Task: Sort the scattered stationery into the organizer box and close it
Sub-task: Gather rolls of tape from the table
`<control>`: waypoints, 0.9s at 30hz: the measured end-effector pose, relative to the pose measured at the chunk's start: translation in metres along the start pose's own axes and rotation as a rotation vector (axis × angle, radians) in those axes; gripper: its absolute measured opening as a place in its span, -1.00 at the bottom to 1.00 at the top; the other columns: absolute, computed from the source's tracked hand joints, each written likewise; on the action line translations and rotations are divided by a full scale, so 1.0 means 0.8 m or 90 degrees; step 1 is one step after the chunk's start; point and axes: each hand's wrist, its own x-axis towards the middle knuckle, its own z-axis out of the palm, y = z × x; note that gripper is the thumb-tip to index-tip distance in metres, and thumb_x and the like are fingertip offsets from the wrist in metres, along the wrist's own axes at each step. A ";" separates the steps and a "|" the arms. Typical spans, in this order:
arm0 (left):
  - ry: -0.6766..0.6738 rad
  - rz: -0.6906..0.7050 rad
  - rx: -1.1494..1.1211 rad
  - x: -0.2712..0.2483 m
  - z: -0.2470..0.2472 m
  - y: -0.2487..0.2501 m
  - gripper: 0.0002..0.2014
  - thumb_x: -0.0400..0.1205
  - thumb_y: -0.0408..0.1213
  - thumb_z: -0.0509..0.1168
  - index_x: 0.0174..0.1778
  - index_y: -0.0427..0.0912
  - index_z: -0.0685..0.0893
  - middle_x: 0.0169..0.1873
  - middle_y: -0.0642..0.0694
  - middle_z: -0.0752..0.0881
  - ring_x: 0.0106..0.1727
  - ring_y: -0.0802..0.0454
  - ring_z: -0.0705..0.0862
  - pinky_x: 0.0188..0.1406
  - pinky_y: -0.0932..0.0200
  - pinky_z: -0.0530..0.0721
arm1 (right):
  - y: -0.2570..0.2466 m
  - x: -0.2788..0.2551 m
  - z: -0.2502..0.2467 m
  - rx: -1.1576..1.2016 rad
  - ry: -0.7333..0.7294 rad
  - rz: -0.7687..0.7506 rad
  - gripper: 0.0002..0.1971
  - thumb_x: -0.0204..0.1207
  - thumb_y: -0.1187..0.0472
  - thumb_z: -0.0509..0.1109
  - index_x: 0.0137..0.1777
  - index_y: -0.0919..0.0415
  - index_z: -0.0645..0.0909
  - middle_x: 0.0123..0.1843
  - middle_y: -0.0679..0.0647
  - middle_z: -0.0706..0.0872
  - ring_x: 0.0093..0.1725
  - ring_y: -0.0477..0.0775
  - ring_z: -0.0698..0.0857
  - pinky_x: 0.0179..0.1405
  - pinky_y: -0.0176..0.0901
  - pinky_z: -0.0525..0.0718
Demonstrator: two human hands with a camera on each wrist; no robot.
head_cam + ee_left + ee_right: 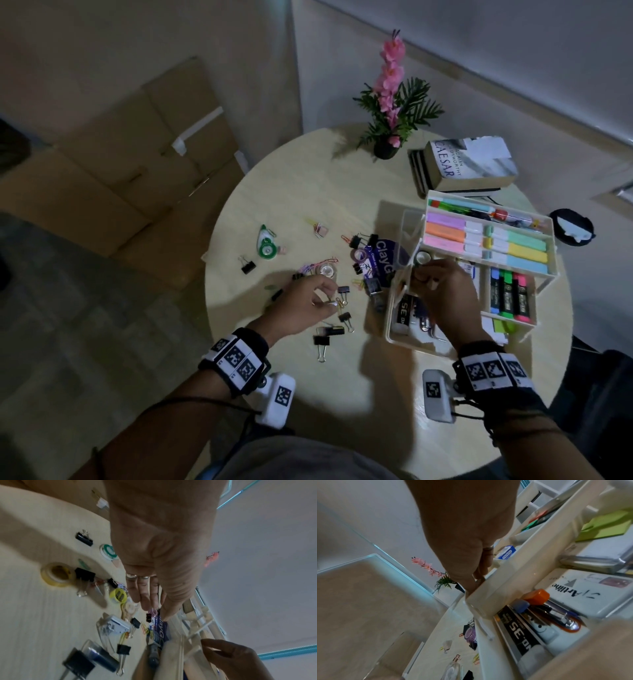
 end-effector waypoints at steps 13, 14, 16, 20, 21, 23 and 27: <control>0.139 -0.031 0.147 0.014 -0.099 -0.079 -0.78 0.62 -0.37 0.51 0.13 -0.03 0.77 0.07 0.08 0.75 -0.07 0.06 0.74 0.01 0.05 0.78 | -0.105 -0.054 0.083 0.020 0.047 -0.125 -0.87 0.55 0.34 0.56 0.07 0.27 0.76 0.07 0.12 0.71 -0.04 0.12 0.69 -0.14 -0.01 0.67; 0.163 -0.032 0.185 0.024 -0.110 -0.085 -0.74 0.60 -0.36 0.52 0.16 0.00 0.75 0.13 0.04 0.73 0.01 0.00 0.74 0.07 -0.02 0.78 | -0.110 -0.044 0.096 0.027 0.027 -0.105 -0.85 0.56 0.32 0.55 0.11 0.25 0.75 0.09 0.11 0.70 -0.04 0.11 0.69 -0.13 -0.01 0.68; 0.183 -0.043 0.271 0.050 -0.129 -0.092 -0.61 0.55 -0.30 0.56 0.28 0.00 0.71 0.26 -0.09 0.64 0.20 -0.16 0.69 0.24 -0.13 0.74 | -0.112 -0.023 0.119 0.023 -0.027 -0.036 -0.73 0.56 0.29 0.55 0.25 0.23 0.73 0.20 0.13 0.68 -0.01 0.14 0.71 -0.05 -0.04 0.69; 0.094 -0.115 0.375 0.105 -0.157 -0.089 -0.20 0.40 -0.11 0.67 0.56 0.02 0.50 0.48 -0.19 0.39 0.47 -0.35 0.48 0.46 -0.21 0.60 | -0.113 0.020 0.152 -0.015 -0.105 0.084 -0.54 0.58 0.31 0.51 0.48 0.26 0.62 0.41 0.26 0.62 0.23 0.29 0.71 0.13 -0.19 0.49; 0.069 -0.128 0.389 0.114 -0.161 -0.087 -0.12 0.39 -0.07 0.70 0.61 0.02 0.45 0.52 -0.20 0.35 0.51 -0.38 0.44 0.46 -0.25 0.59 | -0.111 0.028 0.159 -0.011 -0.115 0.104 -0.55 0.60 0.32 0.47 0.50 0.24 0.60 0.44 0.26 0.59 0.27 0.28 0.68 0.17 -0.16 0.51; 0.030 -0.143 0.424 0.127 -0.163 -0.085 -0.04 0.38 -0.03 0.73 0.66 -0.01 0.39 0.54 -0.21 0.32 0.53 -0.41 0.39 0.44 -0.31 0.61 | -0.106 0.043 0.169 -0.015 -0.102 0.119 -0.61 0.63 0.34 0.40 0.45 0.25 0.62 0.42 0.29 0.58 0.26 0.31 0.67 0.19 -0.03 0.62; 0.042 -0.112 0.473 0.136 -0.159 -0.095 -0.27 0.44 -0.12 0.68 0.51 -0.07 0.53 0.48 -0.19 0.40 0.47 -0.39 0.43 0.36 -0.26 0.63 | -0.090 0.062 0.186 -0.051 -0.061 0.149 -0.73 0.65 0.36 0.36 0.32 0.31 0.69 0.31 0.34 0.61 0.26 0.37 0.63 0.23 0.01 0.60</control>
